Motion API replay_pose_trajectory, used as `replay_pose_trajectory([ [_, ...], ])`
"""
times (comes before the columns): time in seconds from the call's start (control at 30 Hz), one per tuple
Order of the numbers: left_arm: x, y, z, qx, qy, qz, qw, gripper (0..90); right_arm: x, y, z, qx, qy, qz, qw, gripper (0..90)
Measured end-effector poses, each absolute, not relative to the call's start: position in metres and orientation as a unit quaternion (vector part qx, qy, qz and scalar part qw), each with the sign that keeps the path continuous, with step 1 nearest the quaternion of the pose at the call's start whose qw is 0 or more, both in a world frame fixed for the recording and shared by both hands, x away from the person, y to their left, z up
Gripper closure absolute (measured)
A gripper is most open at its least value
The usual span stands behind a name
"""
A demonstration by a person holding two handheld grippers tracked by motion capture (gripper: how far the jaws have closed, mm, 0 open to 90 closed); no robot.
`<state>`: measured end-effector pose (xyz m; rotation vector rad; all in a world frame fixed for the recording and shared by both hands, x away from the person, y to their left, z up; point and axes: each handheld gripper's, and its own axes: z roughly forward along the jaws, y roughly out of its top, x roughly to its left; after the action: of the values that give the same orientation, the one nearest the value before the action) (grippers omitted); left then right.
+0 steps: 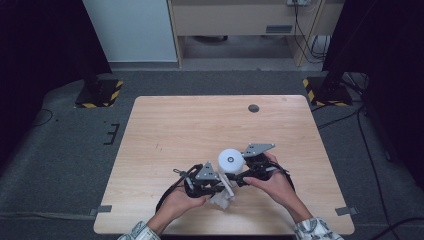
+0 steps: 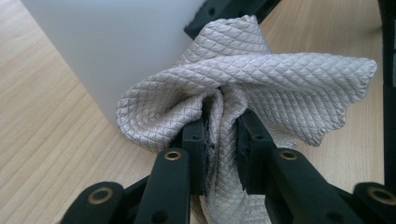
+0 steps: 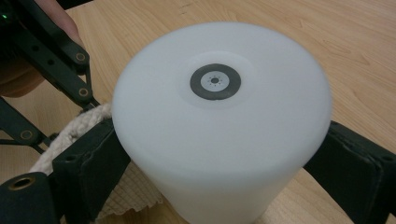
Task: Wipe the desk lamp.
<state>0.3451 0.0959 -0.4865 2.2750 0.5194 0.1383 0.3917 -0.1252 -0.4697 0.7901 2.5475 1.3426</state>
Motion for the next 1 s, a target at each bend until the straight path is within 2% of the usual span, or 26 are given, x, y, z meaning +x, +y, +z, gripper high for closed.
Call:
replay_pose_trajectory([
  [0.43, 0.343, 0.093, -0.484, 0.892, 0.203, 0.051, 0.402, 75.3, 0.391, -0.126, -0.469, 0.263, 0.851, 0.448, 0.078, 9.3],
  [0.7, 0.343, 0.085, -0.494, 0.901, 0.195, 0.044, 0.384, 75.3, 0.391, -0.126, -0.469, 0.262, 0.851, 0.448, 0.08, 9.4],
  [1.0, 0.345, 0.102, -0.479, 0.888, 0.204, 0.057, 0.407, 75.2, 0.391, -0.126, -0.469, 0.263, 0.851, 0.448, 0.077, 9.5],
])
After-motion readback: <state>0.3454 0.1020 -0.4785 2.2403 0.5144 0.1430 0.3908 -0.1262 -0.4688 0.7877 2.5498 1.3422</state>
